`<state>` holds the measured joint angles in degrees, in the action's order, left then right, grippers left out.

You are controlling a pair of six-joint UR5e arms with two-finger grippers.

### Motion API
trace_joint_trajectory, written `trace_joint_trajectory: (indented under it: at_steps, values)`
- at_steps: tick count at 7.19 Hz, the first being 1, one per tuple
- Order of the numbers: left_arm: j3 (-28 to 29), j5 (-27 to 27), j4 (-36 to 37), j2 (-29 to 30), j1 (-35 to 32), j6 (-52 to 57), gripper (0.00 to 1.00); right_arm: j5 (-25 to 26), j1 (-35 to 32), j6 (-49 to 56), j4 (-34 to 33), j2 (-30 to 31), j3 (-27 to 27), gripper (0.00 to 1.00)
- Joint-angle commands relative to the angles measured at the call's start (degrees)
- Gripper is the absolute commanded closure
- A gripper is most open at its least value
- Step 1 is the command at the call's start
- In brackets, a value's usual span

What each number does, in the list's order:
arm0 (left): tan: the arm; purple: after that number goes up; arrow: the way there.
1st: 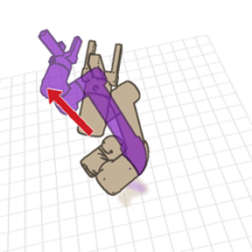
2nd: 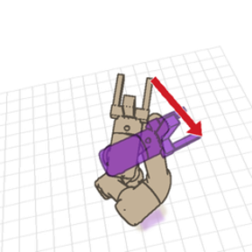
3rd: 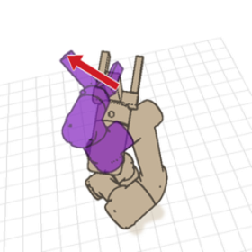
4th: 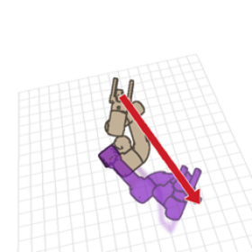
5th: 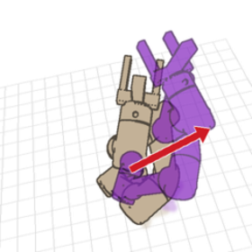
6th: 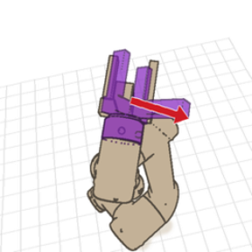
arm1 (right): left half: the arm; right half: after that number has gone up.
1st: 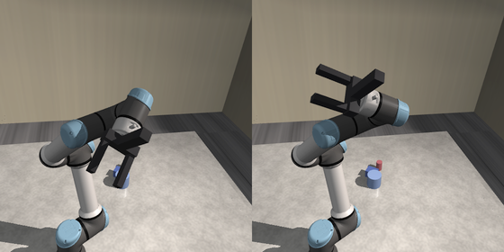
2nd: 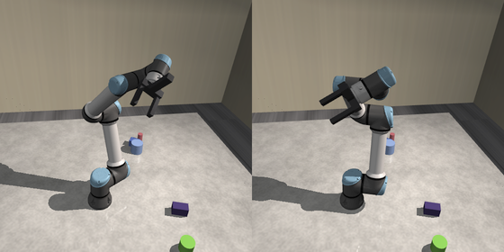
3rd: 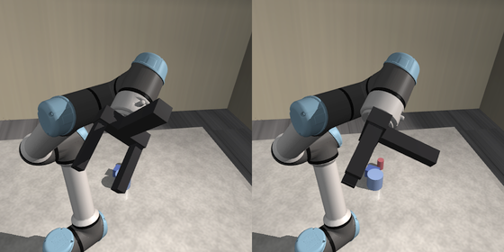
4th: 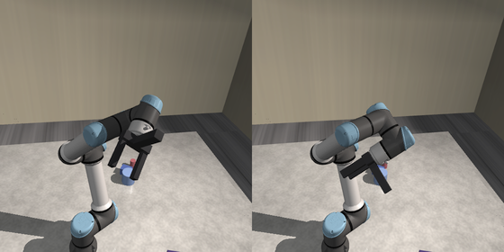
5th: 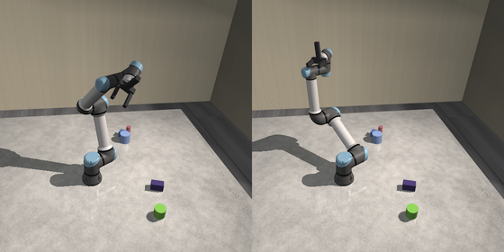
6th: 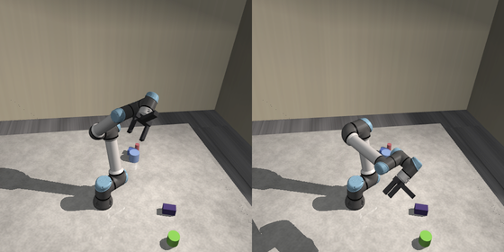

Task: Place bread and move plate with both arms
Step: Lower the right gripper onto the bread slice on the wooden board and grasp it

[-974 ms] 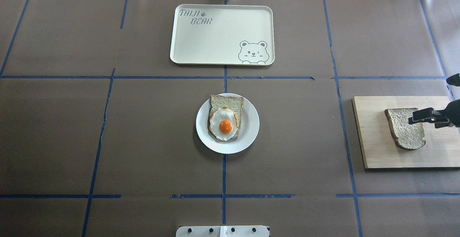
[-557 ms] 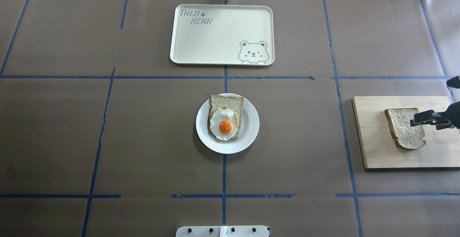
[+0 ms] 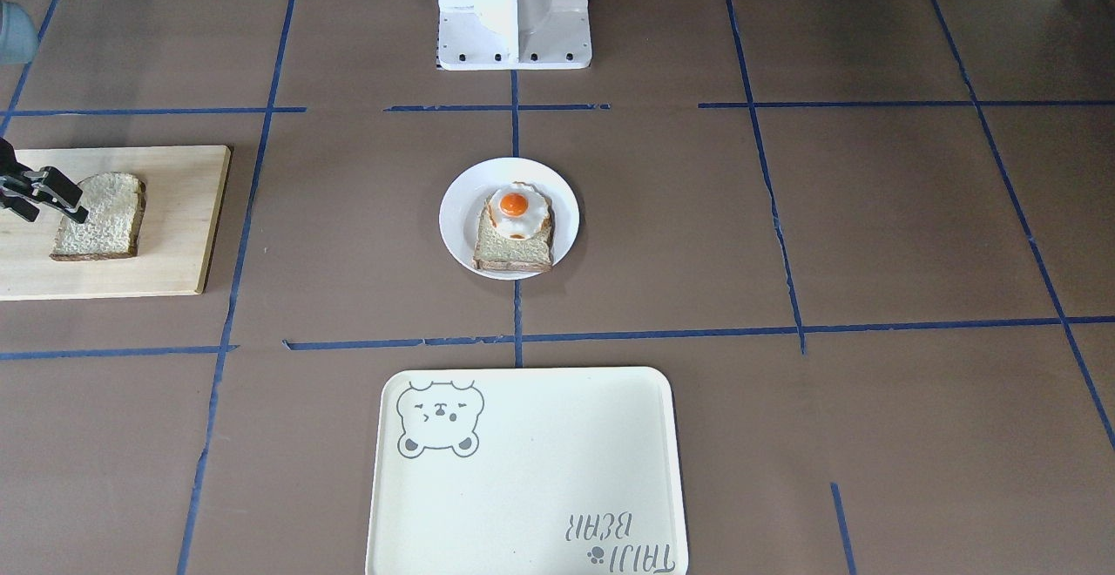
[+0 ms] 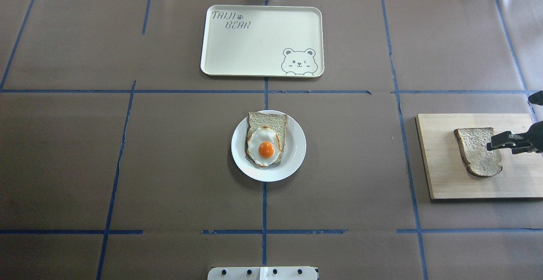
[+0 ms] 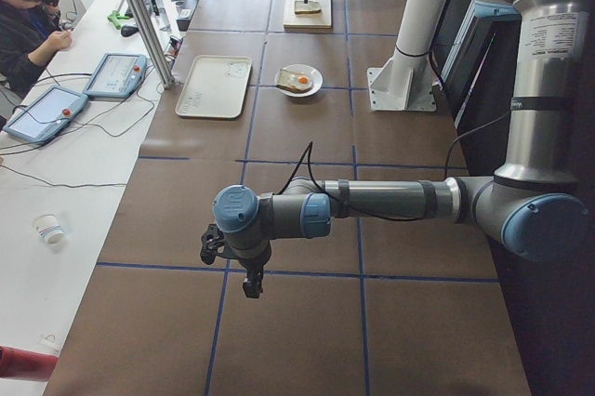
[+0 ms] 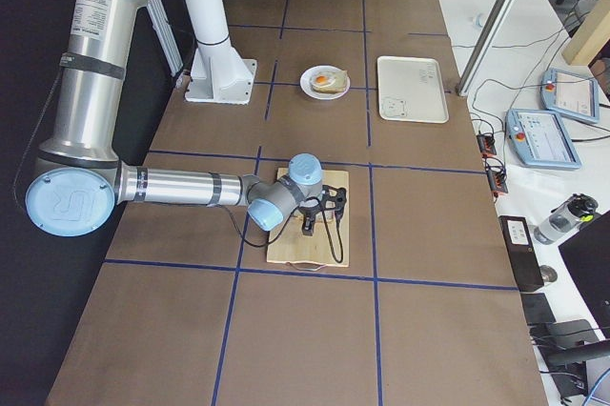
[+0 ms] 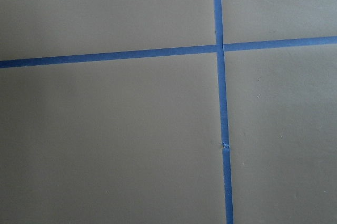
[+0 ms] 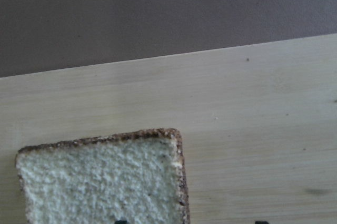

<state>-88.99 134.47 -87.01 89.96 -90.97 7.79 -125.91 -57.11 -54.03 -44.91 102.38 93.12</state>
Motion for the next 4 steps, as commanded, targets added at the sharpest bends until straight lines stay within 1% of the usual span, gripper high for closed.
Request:
trace_joint_trajectory:
  at_steps: [1, 4]
  values:
    - [0.1, 0.0, 0.0, 0.1, 0.0, 0.0, 0.0, 0.0, 0.2, -0.2, -0.2, -0.1, 0.0, 0.27]
    - [0.2, 0.0, 0.0, 0.2, 0.0, 0.0, 0.0, 0.0, 0.7, -0.3, -0.2, -0.2, 0.0, 0.28]
